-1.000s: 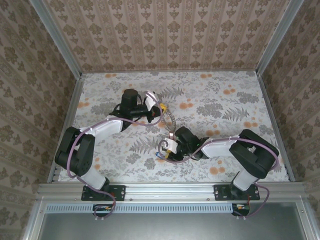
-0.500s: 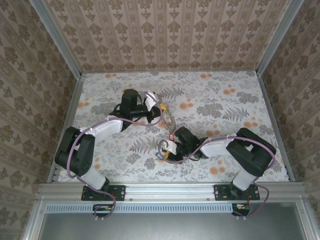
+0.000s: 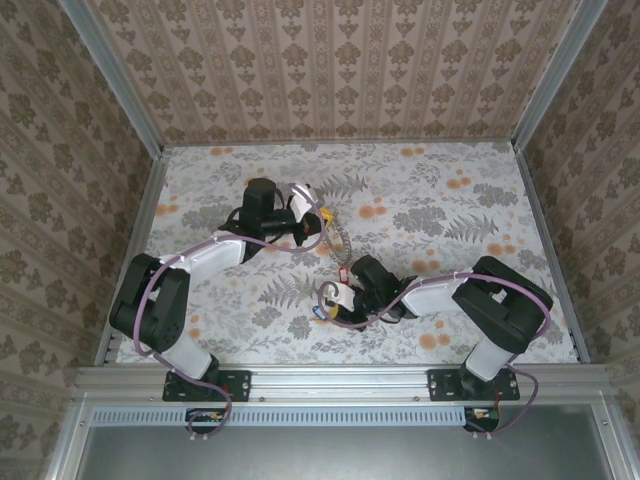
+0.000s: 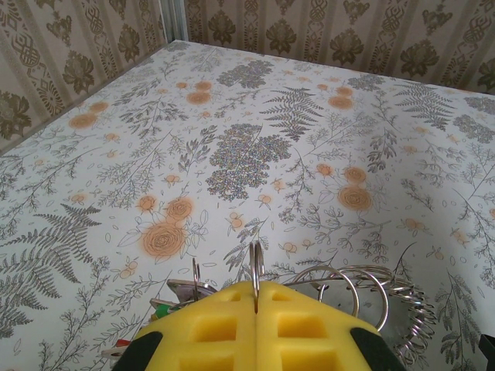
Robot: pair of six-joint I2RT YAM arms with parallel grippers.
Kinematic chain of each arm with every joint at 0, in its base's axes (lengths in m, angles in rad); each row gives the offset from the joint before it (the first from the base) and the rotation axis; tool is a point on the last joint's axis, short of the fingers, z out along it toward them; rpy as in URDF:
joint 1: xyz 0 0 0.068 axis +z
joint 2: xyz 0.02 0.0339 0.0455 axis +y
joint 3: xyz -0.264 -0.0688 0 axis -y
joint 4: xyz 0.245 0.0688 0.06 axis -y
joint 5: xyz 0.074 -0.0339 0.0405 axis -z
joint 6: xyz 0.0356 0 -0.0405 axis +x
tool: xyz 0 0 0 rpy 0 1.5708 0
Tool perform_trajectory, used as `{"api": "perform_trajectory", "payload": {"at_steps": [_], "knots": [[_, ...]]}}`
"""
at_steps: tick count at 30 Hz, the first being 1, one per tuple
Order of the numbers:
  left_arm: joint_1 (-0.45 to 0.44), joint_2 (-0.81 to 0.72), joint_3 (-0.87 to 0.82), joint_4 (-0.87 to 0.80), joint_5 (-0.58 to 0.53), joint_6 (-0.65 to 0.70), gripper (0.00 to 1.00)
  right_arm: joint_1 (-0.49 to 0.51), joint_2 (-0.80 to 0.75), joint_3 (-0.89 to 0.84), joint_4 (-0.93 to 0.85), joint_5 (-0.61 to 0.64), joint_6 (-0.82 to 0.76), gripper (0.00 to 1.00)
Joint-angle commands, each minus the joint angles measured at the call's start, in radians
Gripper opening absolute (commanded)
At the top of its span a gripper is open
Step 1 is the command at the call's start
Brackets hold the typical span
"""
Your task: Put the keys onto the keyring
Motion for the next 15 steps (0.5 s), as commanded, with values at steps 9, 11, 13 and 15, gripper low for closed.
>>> {"api": "perform_trajectory", "payload": {"at_steps": [9,11,13,15], "knots": [[0.011,-0.051,0.005,0.0,0.046,0.021,0.0,-0.005,-0.191,-0.063,0.032,-0.011,0.079,0.0],[0.011,-0.054,-0.003,0.001,0.052,0.022,0.0,-0.015,-0.305,-0.09,0.025,0.004,0.105,0.0],[0.012,-0.058,-0.009,0.001,0.057,0.022,0.0,-0.028,-0.415,-0.115,-0.006,0.026,0.122,0.0],[0.01,-0.062,-0.016,0.003,0.062,0.024,0.0,-0.045,-0.528,-0.125,-0.069,0.046,0.132,0.0]]}}
